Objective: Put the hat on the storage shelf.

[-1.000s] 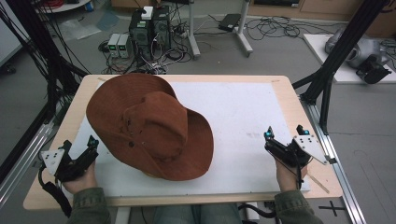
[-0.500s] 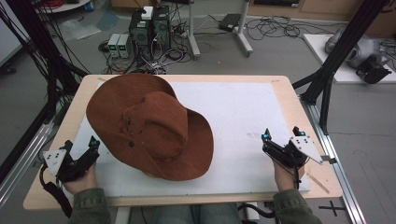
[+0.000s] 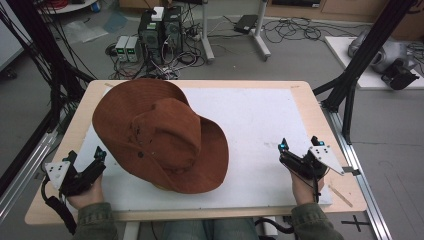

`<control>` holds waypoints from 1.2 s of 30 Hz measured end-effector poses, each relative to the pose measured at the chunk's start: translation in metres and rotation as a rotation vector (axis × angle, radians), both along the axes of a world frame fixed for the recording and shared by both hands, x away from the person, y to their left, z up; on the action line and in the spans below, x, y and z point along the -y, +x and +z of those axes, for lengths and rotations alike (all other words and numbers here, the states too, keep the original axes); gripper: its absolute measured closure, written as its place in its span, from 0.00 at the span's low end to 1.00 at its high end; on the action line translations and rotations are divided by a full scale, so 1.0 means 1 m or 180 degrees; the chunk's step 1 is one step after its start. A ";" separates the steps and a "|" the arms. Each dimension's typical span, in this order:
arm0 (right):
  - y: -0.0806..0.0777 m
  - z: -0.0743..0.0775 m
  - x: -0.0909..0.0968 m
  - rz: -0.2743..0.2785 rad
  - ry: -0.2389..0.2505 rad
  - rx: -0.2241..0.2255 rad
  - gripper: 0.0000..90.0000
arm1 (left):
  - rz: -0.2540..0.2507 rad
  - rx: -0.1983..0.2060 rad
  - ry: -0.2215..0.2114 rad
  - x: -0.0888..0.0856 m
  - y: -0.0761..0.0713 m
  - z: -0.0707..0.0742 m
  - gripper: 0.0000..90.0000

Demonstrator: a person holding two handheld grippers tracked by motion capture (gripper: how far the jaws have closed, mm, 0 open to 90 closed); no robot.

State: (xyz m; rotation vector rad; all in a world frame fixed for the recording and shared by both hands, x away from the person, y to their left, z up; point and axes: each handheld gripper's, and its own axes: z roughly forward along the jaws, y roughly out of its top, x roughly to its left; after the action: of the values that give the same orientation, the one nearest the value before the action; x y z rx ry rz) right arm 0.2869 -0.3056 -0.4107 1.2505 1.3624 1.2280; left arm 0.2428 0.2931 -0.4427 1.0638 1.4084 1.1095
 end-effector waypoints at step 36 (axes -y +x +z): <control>0.005 -0.014 0.006 -0.0050 -0.0052 -0.0364 0.03 | -0.0195 -0.0056 0.0098 0.008 0.009 -0.004 0.19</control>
State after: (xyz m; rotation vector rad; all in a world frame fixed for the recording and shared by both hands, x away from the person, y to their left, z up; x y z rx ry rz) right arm 0.2922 -0.3118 -0.4248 1.3349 1.4389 1.1473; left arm 0.2515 0.2855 -0.4466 1.1339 1.3674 1.0831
